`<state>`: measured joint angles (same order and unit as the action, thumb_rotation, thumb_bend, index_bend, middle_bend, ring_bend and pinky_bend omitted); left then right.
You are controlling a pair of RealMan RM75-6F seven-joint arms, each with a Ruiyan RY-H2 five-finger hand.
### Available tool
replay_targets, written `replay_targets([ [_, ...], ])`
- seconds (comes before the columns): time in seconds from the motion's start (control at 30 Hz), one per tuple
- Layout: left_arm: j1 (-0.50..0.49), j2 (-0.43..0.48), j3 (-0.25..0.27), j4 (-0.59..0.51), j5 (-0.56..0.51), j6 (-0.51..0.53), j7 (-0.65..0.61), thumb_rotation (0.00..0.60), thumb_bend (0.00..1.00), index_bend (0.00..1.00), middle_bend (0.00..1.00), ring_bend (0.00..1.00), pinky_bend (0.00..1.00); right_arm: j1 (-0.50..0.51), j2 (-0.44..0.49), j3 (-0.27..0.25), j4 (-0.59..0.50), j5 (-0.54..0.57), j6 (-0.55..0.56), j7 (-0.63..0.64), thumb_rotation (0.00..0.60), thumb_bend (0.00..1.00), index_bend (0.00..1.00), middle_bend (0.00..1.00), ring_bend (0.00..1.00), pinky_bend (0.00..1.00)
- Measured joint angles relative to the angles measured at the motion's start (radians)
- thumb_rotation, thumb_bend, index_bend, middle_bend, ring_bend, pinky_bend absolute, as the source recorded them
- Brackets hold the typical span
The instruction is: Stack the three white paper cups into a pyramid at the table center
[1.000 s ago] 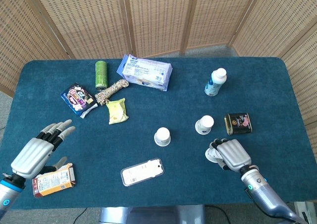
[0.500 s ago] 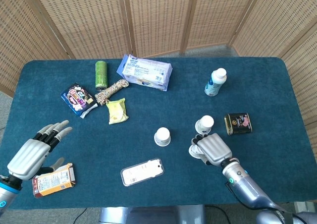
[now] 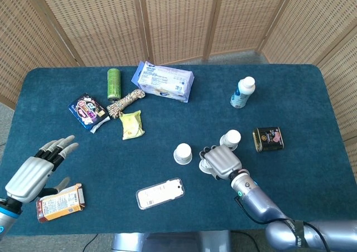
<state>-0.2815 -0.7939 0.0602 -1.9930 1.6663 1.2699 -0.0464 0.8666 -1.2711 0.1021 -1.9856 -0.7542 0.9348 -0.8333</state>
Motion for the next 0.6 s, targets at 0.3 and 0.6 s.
replay_targets([
  [0.3, 0.008, 0.003, -0.001, 0.01, -0.004, 0.003, -0.008, 0.6, 0.43, 0.04, 0.0, 0.0, 0.1, 0.078, -0.039, -0.003, 0.06, 0.06, -0.01, -0.005, 0.6, 0.48, 0.36, 0.33, 0.36, 0.65],
  [0.6, 0.018, 0.007, 0.0, 0.017, -0.01, 0.006, -0.016, 0.6, 0.43, 0.03, 0.0, 0.0, 0.1, 0.138, -0.077, -0.014, 0.111, 0.097, -0.023, 0.002, 0.6, 0.48, 0.35, 0.32, 0.36, 0.65],
])
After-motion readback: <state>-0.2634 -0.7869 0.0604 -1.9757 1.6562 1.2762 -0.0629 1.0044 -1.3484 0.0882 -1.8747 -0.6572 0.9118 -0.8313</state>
